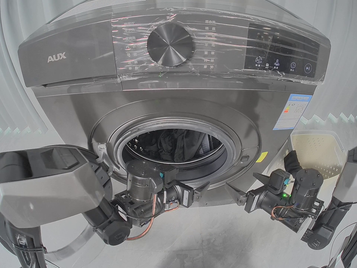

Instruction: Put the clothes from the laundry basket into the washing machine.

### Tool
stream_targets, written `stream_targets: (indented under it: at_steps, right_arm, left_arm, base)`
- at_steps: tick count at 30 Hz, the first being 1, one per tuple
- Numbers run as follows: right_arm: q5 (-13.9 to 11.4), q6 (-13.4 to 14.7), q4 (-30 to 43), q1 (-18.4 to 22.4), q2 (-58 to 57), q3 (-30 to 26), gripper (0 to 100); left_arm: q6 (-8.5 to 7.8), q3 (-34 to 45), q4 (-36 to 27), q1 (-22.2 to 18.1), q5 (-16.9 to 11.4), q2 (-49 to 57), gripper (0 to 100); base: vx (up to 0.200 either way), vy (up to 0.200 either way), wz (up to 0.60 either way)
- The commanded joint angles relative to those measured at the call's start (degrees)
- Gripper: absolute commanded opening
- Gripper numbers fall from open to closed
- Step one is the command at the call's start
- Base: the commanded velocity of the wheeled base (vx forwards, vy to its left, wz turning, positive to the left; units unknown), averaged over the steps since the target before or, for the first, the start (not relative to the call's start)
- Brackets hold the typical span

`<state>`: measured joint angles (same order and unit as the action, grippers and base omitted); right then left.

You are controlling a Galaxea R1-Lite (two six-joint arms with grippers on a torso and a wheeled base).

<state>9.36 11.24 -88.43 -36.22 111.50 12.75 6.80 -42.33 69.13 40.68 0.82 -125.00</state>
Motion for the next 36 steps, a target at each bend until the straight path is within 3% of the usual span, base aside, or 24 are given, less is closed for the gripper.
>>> stream_targets:
  at_steps: [1,7,11,13,17,19,24,28,31,33,36]
  right_arm:
    - [0.04,-0.08,-0.08,0.10,-0.84,-1.94,100]
    - [0.22,-0.08,-0.08,0.89,-4.62,-4.93,100]
    - [0.22,0.01,-0.16,2.38,-8.05,-9.59,100]
    - [0.31,0.19,-0.08,3.17,-11.65,-10.73,100]
    - [0.22,0.80,0.10,3.87,-17.10,-12.66,100]
    - [0.31,0.80,0.45,4.40,-17.98,-12.75,100]
    - [-0.05,-3.15,1.33,8.53,-25.80,-12.75,100]
    - [0.04,-3.51,4.76,9.41,-28.26,-12.75,100]
    - [0.22,-3.33,11.61,9.50,-32.13,-12.75,100]
    - [0.13,-3.42,17.41,9.50,-36.26,-12.75,100]
    - [0.13,-3.24,23.22,9.50,-40.57,-12.75,100]
  left_arm:
    - [0.32,5.15,1.18,1.95,0.85,9.69,100]
    - [0.84,12.53,0.48,1.42,1.38,20.41,100]
    - [3.66,19.12,0.83,2.03,1.38,27.44,100]
    - [6.56,22.20,1.27,2.56,1.47,30.96,100]
    - [9.02,24.48,1.62,1.95,1.38,36.14,100]
    - [9.02,25.19,1.71,1.86,1.38,37.29,100]
    - [8.05,31.52,1.71,-0.43,4.28,41.68,100]
    - [7.00,32.75,1.71,-3.68,4.28,44.06,100]
    - [6.38,35.03,1.00,-5.08,3.84,46.96,100]
    - [4.01,37.23,1.09,-5.17,3.93,48.27,100]
    - [1.90,38.37,1.44,-5.26,4.28,49.42,100]
  base:
    - [0.000,0.000,0.00]
    - [0.000,0.000,0.00]
    - [0.000,0.000,0.00]
    - [0.000,0.000,0.00]
    - [0.000,0.000,0.00]
    - [0.000,0.000,0.00]
    - [0.000,0.000,0.00]
    - [0.000,0.000,0.00]
    - [-0.067,0.000,0.00]
    - [-0.200,0.000,0.00]
    - [-0.200,0.000,0.00]
